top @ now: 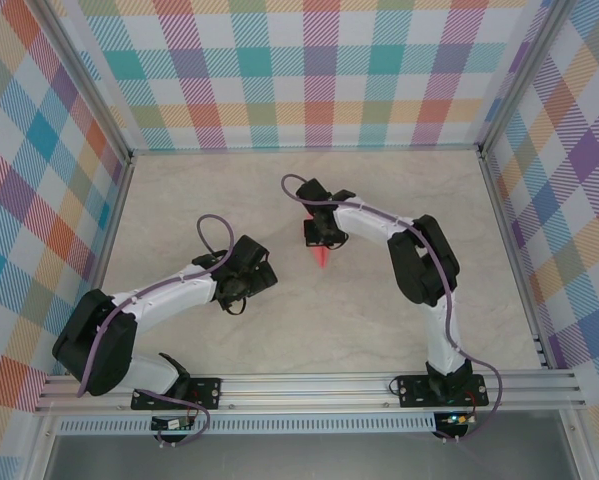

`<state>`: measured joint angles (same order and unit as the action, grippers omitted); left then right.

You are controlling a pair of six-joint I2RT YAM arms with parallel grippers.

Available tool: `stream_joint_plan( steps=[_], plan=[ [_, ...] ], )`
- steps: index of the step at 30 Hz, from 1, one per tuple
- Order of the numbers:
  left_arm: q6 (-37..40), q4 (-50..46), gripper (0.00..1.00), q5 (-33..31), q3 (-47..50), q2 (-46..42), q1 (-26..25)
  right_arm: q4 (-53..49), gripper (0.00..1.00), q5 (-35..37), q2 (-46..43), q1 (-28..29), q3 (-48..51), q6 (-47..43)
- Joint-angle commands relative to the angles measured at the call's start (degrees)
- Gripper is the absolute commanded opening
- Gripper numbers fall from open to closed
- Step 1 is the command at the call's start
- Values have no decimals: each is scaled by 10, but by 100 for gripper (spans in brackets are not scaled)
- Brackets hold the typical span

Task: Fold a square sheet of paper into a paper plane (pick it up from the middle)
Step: Move a paper plane to the center of the table.

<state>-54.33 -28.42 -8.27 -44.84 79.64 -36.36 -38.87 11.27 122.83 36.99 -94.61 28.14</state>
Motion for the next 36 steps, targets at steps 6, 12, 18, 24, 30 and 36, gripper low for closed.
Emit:
stream_joint_plan(
  steps=[6, 12, 18, 24, 30, 36],
  plan=[
    [7, -13, 100, -5, -7, -12, 6, -37, 11, -22, 57, -16, -66, -29],
    [9, -18, 100, -8, -12, -10, 7, -47, 17, -26, 77, -20, -82, -14],
    [33, -43, 100, -37, -42, -22, 18, -74, 30, -30, 35, -20, -105, -1],
    [102, -88, 100, -97, -123, -27, 57, -75, 57, -12, -91, -21, -86, 8],
    [198, -95, 100, -180, -169, -31, 106, -14, 84, 104, -248, -49, 34, 8],
    [292, 14, 99, -274, -111, -71, 157, 99, 100, 222, -402, -123, 238, -17]
  ],
)
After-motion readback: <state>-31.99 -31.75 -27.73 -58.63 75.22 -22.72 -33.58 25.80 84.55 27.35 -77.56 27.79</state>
